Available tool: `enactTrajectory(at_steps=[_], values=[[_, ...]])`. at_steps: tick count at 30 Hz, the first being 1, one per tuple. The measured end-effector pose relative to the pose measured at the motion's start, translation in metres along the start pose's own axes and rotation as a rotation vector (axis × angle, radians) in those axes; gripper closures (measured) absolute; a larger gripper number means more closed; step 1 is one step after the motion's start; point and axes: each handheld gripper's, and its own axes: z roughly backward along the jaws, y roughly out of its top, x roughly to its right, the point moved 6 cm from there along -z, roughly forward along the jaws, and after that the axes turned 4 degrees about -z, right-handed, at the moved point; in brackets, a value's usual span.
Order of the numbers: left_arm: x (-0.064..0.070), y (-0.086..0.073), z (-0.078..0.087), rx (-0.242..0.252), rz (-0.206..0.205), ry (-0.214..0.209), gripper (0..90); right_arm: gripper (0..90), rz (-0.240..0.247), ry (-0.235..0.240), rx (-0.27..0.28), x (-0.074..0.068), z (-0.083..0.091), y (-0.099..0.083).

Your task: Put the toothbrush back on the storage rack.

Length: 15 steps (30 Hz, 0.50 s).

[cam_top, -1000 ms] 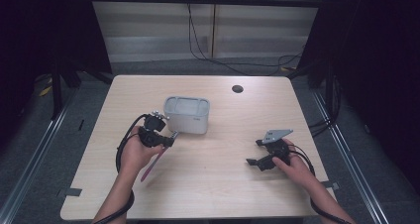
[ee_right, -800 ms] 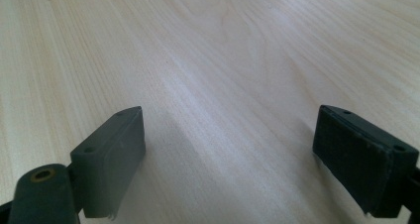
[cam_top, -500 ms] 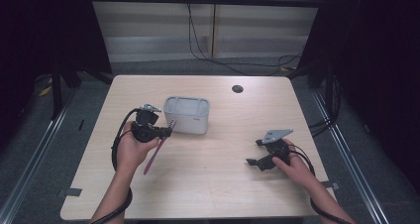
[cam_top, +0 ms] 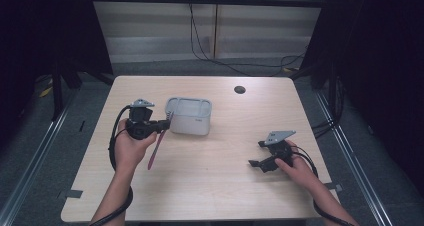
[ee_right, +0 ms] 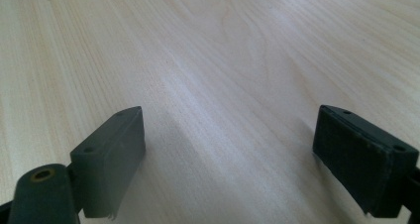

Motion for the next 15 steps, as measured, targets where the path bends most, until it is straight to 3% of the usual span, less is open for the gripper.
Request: enactTrajectory(at_steps=[15], values=[[-0.004, 0.015, 0.013, 0.123, 0.029, 0.008, 85.9, 12.5, 0.000, 0.000, 0.000, 0.000, 0.000, 0.000]])
